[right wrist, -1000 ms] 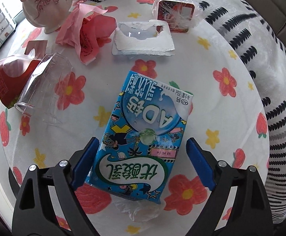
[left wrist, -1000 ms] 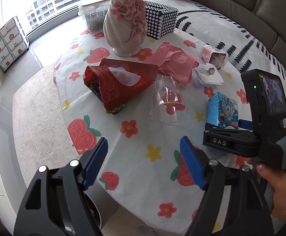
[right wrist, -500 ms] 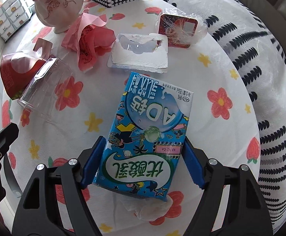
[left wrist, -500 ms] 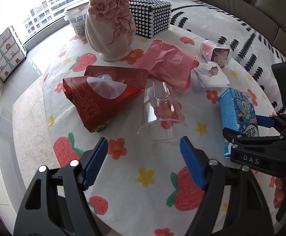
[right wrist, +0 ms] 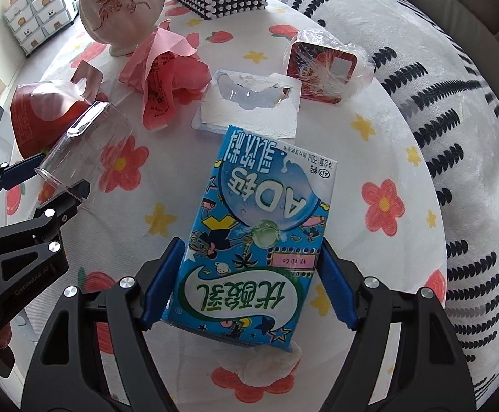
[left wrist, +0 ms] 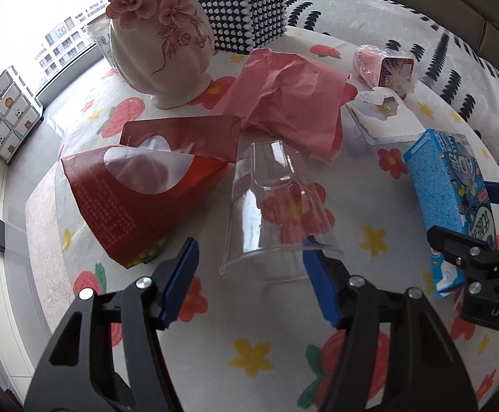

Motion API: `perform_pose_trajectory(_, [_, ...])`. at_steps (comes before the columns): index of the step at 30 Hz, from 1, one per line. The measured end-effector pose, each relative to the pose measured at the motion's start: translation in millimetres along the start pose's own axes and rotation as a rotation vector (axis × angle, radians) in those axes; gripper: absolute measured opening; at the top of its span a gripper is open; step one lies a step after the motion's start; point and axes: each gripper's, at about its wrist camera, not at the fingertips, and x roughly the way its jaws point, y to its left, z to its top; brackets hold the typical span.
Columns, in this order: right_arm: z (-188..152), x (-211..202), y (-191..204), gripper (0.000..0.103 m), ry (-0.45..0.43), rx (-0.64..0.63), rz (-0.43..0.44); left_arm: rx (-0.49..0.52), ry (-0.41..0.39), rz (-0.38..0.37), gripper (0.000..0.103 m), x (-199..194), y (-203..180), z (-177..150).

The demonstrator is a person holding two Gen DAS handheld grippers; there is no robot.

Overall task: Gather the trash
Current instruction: 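Grasp the clear plastic cup with the left tool while the right tool holds the carton, then drop the carton into the grey bin with the right tool while the left tool drops the cup in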

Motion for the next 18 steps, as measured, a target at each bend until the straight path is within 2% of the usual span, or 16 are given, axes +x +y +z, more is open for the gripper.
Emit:
perform_pose_trajectory(1, [0.0, 0.4, -0.5, 0.073, 0.001, -0.004, 0.001, 0.003, 0.003, 0.000, 0.055, 3.0, -1.2, 1.2])
perform_pose_trajectory(4, [-0.7, 0.4, -0.6, 0.073, 0.001, -0.011, 0.002, 0.012, 0.009, -0.009, 0.035, 9.8, -3.9, 4.6])
perform_pose_trajectory(5, [-0.8, 0.2, -0.5, 0.073, 0.000, -0.015, 0.002, 0.016, 0.009, -0.014, 0.020, 11.0, -4.5, 5.6])
perform_pose_trajectory(6, [-0.7, 0.0, -0.2, 0.073, -0.001, -0.020, 0.002, 0.022, 0.007, -0.025, 0.010, 11.8, -5.4, 6.5])
perform_pose_trajectory(12, [-0.3, -5.0, 2.1, 0.073, -0.018, -0.034, 0.007, 0.002, -0.019, -0.033, 0.007, 3.4, -4.5, 8.5])
perform_pose_trajectory(18, [-2.4, -16.2, 10.4, 0.073, -0.029, -0.054, 0.013, -0.023, -0.036, -0.049, 0.007, -23.5, 0.9, -2.5])
